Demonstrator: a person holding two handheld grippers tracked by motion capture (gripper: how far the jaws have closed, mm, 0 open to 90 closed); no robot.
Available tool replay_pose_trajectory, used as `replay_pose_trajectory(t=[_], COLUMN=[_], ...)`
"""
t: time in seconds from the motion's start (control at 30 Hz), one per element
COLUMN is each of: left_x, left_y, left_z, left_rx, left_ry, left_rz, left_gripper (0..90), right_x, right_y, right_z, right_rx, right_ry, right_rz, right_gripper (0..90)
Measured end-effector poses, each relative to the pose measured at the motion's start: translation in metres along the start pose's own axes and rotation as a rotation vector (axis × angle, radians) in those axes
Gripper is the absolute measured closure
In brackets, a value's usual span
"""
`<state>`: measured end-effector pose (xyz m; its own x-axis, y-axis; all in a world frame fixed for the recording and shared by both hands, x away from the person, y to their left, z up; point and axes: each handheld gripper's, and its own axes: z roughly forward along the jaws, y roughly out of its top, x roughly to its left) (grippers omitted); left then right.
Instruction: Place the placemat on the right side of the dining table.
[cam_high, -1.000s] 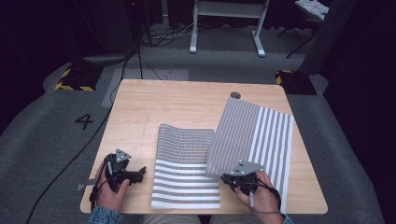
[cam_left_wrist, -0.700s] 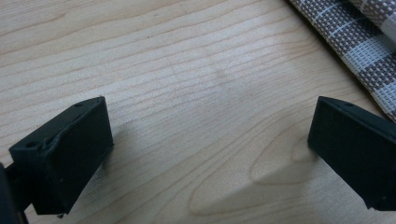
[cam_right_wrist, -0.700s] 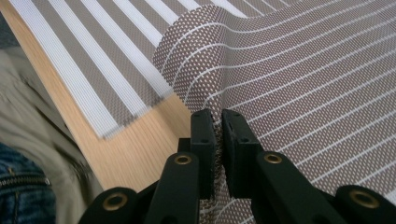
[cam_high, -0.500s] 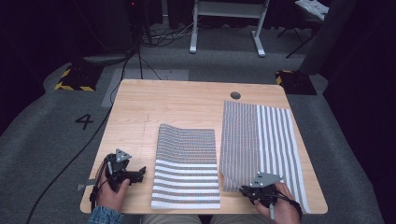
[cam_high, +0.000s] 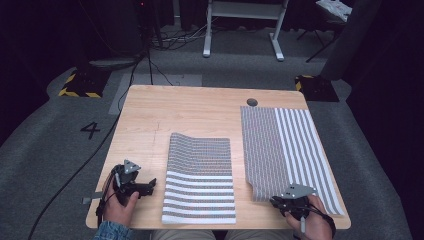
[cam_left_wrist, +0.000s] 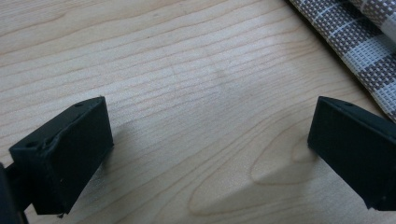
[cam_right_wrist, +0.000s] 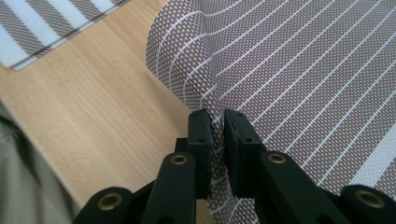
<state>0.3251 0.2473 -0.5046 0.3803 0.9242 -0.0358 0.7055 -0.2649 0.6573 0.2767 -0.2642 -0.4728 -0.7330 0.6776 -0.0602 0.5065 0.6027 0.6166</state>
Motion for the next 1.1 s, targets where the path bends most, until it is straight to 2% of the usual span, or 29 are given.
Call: replay_pose_trajectory(t=[0.17,0.37,0.67,0.73,0.77,0.83,0.87,0.9,1.03,1.1], left_x=[0.0,0.0,0.0,0.0,0.0,0.0,0.0,0.0,0.0,0.0], left_y=[0.0,0.0,0.0,0.0,0.0,0.0,0.0,0.0,0.0,0.0], left_z=[0.0,0.0,0.0,0.0,0.0,0.0,0.0,0.0,0.0,0.0], left_rx=[0.0,0.0,0.0,0.0,0.0,0.0,0.0,0.0,0.0,-0.001], left_ry=[0.0,0.0,0.0,0.0,0.0,0.0,0.0,0.0,0.0,0.0], left_rz=[0.0,0.0,0.0,0.0,0.0,-0.001,0.0,0.0,0.0,-0.001], left_gripper=[0.1,0.1,0.1,0.1,0.1,0.1,0.1,0.1,0.2,0.1], right_x=[-0.006,-0.007,-0.008,-0.008,-0.006,-0.001,0.001,0.004,0.011,0.009], right_y=[-0.003,-0.011,-0.011,-0.011,-0.01,-0.01,-0.009,-0.007,0.002,0.005], right_z=[0.001,-0.004,-0.005,-0.005,-0.005,-0.005,-0.006,-0.008,-0.013,-0.009], right_rx=[0.001,-0.024,-0.02,-0.021,-0.021,-0.042,-0.048,-0.05,-0.069,-0.048], right_ry=[-0.012,-0.025,-0.029,-0.027,-0.016,0.012,0.021,0.033,0.054,0.041], right_rz=[0.014,0.047,0.05,0.048,0.056,0.091,0.098,0.09,0.071,0.061], right_gripper=[80.4,80.2,79.2,75.3,70.2,60.5,59.8,60.3,77.4,81.8])
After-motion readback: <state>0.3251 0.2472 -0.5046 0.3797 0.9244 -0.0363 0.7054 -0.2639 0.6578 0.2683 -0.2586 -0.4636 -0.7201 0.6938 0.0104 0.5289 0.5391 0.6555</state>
